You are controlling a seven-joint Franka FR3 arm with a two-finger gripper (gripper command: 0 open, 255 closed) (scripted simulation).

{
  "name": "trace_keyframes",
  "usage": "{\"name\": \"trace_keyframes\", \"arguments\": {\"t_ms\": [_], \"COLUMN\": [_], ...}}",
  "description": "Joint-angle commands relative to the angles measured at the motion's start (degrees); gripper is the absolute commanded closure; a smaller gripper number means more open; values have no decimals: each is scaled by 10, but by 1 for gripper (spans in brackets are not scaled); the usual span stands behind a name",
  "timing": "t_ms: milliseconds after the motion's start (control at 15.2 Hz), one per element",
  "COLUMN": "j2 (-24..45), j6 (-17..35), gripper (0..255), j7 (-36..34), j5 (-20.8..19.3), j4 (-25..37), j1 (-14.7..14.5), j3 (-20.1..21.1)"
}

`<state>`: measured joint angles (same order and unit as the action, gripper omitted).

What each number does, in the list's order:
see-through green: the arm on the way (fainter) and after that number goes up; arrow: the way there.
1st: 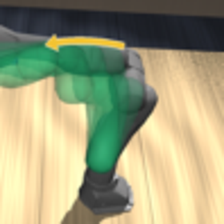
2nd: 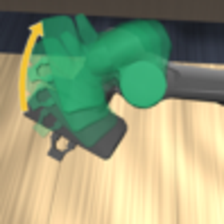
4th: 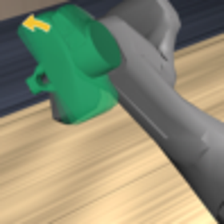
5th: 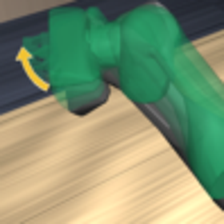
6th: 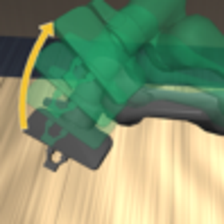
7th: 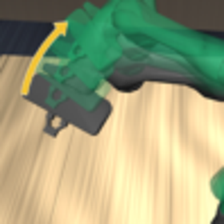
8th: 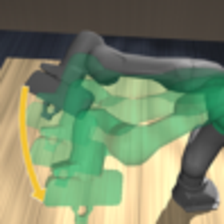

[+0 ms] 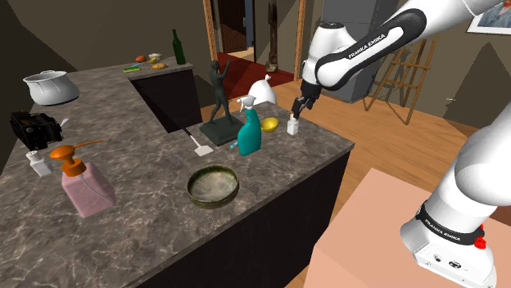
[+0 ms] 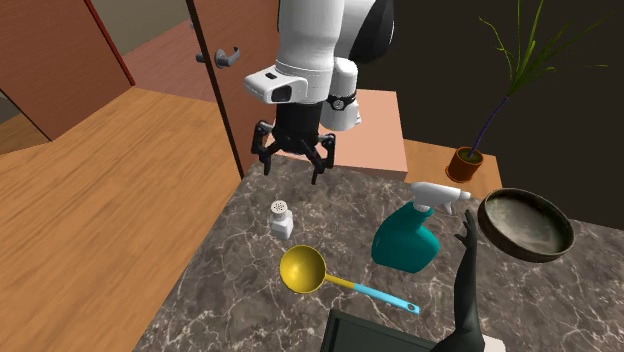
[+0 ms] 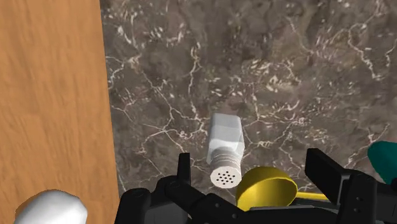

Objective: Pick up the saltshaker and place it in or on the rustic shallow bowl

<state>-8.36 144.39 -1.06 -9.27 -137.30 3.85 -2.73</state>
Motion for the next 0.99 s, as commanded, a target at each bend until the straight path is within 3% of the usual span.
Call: {"name": "trace_keyframes", "arguments": {"t_ms": [0, 594, 924], "j2": [46, 127, 127], "j6": [35, 103, 103], "gripper": [0, 0, 0], "j7": [10, 12, 12], "j5": [4, 3, 3], "j4": [22, 41, 41], "j1": [2, 5, 5], "j3": [-5, -9, -9]}}
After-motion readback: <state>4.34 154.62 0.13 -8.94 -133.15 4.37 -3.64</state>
